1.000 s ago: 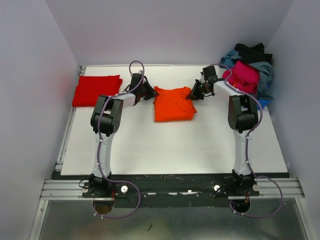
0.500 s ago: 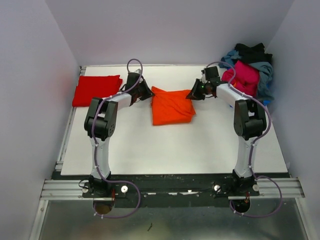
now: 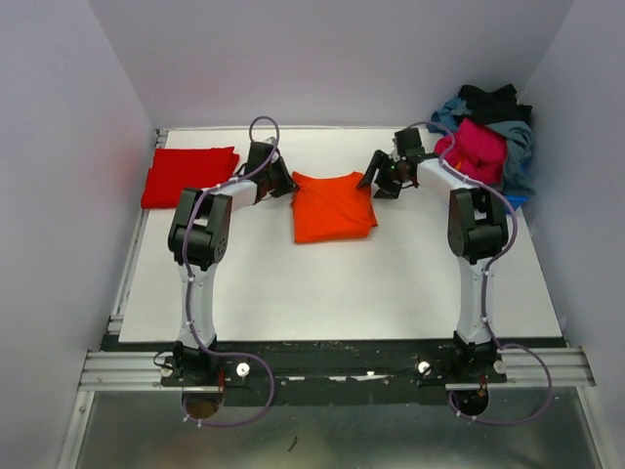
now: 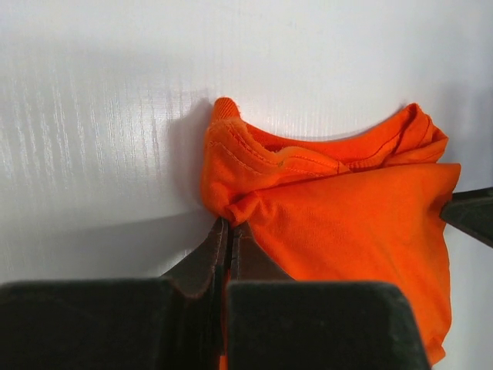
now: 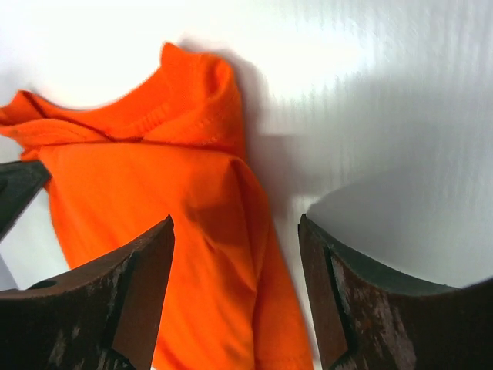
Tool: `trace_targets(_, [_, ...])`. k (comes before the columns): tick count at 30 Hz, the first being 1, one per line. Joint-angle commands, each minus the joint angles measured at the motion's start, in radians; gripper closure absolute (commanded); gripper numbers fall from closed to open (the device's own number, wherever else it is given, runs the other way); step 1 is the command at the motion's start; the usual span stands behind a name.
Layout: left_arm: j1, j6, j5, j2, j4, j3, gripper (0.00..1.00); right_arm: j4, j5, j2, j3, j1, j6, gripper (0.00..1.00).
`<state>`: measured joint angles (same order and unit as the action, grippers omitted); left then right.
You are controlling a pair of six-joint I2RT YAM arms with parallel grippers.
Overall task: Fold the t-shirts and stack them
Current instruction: Put the neatly folded tshirt into the corner of the board with both arms
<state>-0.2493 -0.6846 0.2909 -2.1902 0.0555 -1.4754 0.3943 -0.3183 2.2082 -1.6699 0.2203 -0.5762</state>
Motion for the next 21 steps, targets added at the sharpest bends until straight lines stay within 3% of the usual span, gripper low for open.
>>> trace_targets(1, [0.010, 0.026, 0.019, -0.028, -0.026, -0.037, 1.00, 0.078, 0.008, 0.097, -0.131, -0.006, -0.002, 0.27])
trace_targets(11, [0.008, 0.013, 0.033, -0.042, -0.014, -0.045, 1.00, 0.138, 0.038, 0.169, -0.226, 0.014, -0.004, 0.41])
trace_targets(17, [0.008, 0.011, 0.033, -0.051, -0.017, -0.057, 1.00, 0.162, 0.047, 0.209, -0.301, 0.051, -0.007, 0.43])
trace_targets(19, [0.010, 0.011, 0.033, -0.055, -0.020, -0.060, 1.00, 0.184, 0.053, 0.231, -0.346, 0.062, -0.008, 0.48])
trace_targets(21, [0.010, 0.014, 0.030, -0.054, -0.026, -0.065, 1.00, 0.187, 0.061, 0.245, -0.369, 0.068, -0.014, 0.61])
